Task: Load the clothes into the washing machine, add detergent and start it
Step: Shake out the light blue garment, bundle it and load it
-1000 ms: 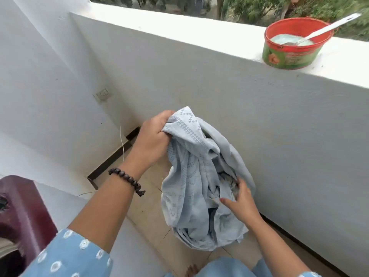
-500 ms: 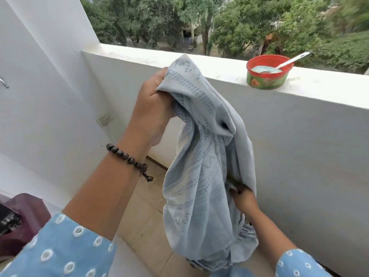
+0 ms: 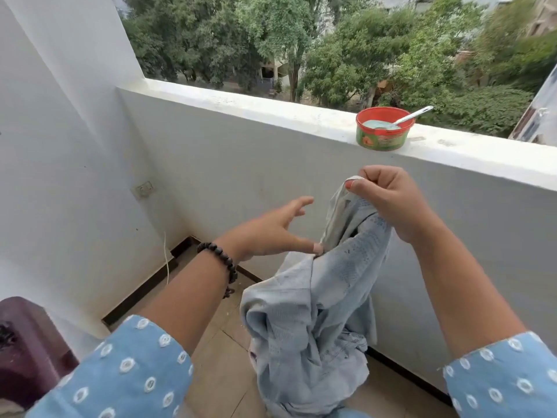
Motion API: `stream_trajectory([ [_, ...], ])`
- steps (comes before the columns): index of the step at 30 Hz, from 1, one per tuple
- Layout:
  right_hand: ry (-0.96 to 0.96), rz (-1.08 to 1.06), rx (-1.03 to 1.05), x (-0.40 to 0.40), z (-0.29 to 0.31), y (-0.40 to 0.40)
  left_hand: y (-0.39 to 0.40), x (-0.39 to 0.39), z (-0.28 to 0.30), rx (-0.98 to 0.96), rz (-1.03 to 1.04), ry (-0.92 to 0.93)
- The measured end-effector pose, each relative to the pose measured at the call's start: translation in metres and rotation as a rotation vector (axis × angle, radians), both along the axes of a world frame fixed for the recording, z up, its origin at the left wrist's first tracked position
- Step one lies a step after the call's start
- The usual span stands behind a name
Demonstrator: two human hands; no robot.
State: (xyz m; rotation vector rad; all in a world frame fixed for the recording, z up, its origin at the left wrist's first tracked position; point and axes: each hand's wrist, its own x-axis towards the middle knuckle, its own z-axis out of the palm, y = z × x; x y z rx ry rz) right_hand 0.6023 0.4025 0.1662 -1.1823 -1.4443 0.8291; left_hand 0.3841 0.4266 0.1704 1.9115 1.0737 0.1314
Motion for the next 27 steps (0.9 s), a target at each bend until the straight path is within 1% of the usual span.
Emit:
stream_trajectory([
  [3,0.039,0.217,0.02,-0.02,0.019,-0.011,0.001,0.008,0.002,0.073,-0.008,-0.178],
  [4,0.061,0.269,0.031,-0.025,0.026,-0.014,0.002,0.01,0.001,0.091,-0.021,-0.201],
  [5,0.08,0.311,0.049,-0.029,0.034,-0.018,0.002,0.011,-0.002,0.129,-0.039,-0.186],
  [6,0.096,0.339,0.079,-0.032,0.042,-0.021,0.003,0.012,-0.007,0.197,-0.061,-0.112],
  [8,0.169,0.346,0.155,-0.032,0.06,-0.029,0.008,0.012,-0.027,0.327,-0.096,0.143],
  [10,0.272,0.3,0.247,-0.025,0.079,-0.035,0.012,0.007,-0.055,0.344,-0.103,0.353],
  [12,0.355,0.243,0.322,-0.011,0.095,-0.036,0.015,0.0,-0.083,0.364,-0.115,0.455],
  [14,0.385,0.188,0.35,0.008,0.104,-0.033,0.022,-0.008,-0.099,0.381,-0.083,0.48],
  [16,0.379,0.128,0.339,0.022,0.106,-0.032,0.035,-0.014,-0.096,0.412,0.024,0.417],
  [18,0.375,0.075,0.329,0.026,0.101,-0.034,0.053,-0.019,-0.075,0.486,0.186,0.277],
  [21,0.273,0.018,0.306,0.017,0.085,-0.04,0.068,-0.021,-0.017,0.58,0.415,-0.089],
  [24,0.198,0.004,0.238,0.012,0.064,-0.039,0.067,-0.012,0.046,0.616,0.468,-0.389],
  [27,0.197,-0.011,0.185,0.014,0.051,-0.032,0.06,0.0,0.086,0.648,0.433,-0.581],
])
